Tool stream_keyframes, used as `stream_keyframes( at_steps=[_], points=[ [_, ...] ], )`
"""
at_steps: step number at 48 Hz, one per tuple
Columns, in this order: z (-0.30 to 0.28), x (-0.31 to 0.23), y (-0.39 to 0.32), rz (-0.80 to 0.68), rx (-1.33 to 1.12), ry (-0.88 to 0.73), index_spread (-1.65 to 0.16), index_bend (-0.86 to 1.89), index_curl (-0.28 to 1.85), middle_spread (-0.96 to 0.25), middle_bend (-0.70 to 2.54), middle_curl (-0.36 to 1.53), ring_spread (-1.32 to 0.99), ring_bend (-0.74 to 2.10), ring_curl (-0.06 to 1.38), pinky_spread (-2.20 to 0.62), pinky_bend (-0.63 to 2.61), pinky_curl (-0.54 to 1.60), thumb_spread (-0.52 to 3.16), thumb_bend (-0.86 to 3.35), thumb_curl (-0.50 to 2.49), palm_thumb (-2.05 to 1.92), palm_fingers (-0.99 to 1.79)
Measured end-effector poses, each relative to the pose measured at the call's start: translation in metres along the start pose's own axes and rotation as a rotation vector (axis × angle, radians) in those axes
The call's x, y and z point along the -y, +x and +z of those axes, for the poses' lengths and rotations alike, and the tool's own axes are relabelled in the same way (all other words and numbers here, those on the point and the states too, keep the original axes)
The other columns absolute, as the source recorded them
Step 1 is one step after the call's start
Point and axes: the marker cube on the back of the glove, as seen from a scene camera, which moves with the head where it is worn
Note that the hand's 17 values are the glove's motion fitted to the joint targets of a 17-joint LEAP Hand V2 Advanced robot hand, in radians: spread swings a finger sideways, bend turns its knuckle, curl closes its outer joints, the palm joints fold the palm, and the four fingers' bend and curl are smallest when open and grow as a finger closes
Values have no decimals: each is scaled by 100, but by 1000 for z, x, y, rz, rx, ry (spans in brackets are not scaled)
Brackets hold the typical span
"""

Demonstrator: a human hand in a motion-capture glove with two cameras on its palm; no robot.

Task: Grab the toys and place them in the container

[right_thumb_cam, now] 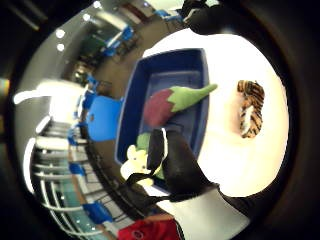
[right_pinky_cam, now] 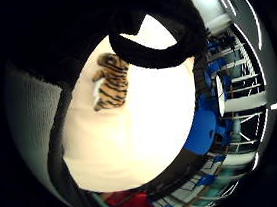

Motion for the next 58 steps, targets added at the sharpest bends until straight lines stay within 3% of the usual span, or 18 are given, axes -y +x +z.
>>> stream_keyframes(
  at_steps=[17, 40, 51, 55, 58],
  points=[
    [75, 26, 68, 167, -31, -190, -42, 7, 47, -9, 15, 26, 2, 17, 27, 11, 100, 35, 123, -2, 41, 2, -20],
    [157, 42, 80, 214, -14, -386, -36, 8, 26, -4, 8, 20, 5, 20, 25, 10, 131, 41, 117, 0, 35, 3, -22],
    [163, 39, 78, 223, -58, -291, -39, 21, 28, -9, 16, 17, -13, 75, 38, -19, 120, 36, 140, 16, 42, 29, 39],
    [161, 36, 77, 212, -48, -198, -39, 16, 28, -13, 19, 19, -23, 85, 40, -29, 122, 35, 143, 21, 46, 40, 61],
    [157, 34, 77, 201, -53, -181, -39, 29, 32, -18, 26, 22, -29, 87, 41, -34, 115, 34, 131, 22, 51, 49, 85]
  ],
)
